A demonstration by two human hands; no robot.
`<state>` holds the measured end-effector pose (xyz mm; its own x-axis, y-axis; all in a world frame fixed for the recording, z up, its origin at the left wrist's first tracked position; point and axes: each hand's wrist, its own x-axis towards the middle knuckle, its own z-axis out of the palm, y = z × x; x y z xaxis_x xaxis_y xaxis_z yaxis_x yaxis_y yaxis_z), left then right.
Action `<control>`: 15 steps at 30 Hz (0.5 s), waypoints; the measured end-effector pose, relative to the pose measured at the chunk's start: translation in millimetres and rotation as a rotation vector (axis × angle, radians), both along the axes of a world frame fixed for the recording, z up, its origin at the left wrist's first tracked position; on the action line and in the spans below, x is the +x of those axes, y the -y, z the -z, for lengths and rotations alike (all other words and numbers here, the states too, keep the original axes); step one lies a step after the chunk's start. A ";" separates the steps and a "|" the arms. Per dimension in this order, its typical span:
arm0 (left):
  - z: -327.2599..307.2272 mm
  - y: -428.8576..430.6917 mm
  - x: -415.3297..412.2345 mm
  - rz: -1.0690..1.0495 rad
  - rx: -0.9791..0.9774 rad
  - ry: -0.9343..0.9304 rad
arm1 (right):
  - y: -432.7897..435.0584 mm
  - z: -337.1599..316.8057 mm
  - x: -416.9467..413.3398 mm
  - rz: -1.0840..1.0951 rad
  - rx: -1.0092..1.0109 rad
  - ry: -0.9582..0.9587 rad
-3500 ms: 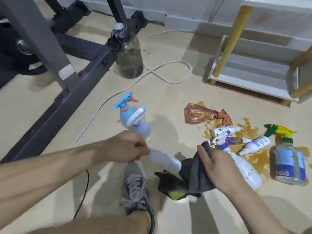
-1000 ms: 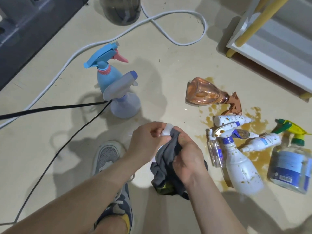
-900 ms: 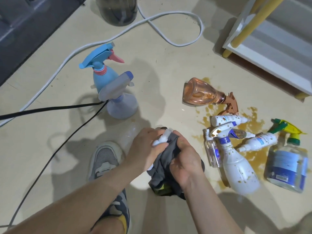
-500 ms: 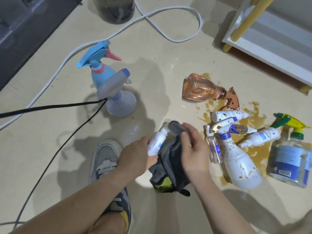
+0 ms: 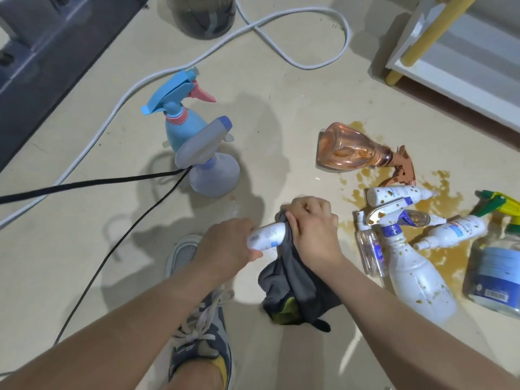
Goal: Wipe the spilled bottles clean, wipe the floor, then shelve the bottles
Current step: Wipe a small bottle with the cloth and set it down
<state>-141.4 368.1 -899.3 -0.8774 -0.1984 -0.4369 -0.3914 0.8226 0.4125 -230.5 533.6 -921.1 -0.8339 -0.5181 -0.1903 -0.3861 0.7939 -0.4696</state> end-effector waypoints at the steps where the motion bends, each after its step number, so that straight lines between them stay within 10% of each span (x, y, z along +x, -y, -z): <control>1: -2.6 3.7 -2.4 -0.073 0.039 0.008 | -11.3 -3.3 10.5 -0.083 0.023 -0.071; 7: -3.2 9.7 -6.2 -0.248 0.130 -0.030 | -32.5 -1.0 14.8 -0.203 0.028 -0.151; 15: 14.1 -1.6 13.3 0.151 -0.139 -0.304 | 24.5 2.7 23.3 0.212 0.012 -0.042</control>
<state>-128.1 369.7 -913.4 -0.9870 -0.0955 -0.1293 -0.1375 0.9182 0.3716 -207.2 509.1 -923.7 -0.9313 -0.3283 -0.1580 -0.2291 0.8648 -0.4467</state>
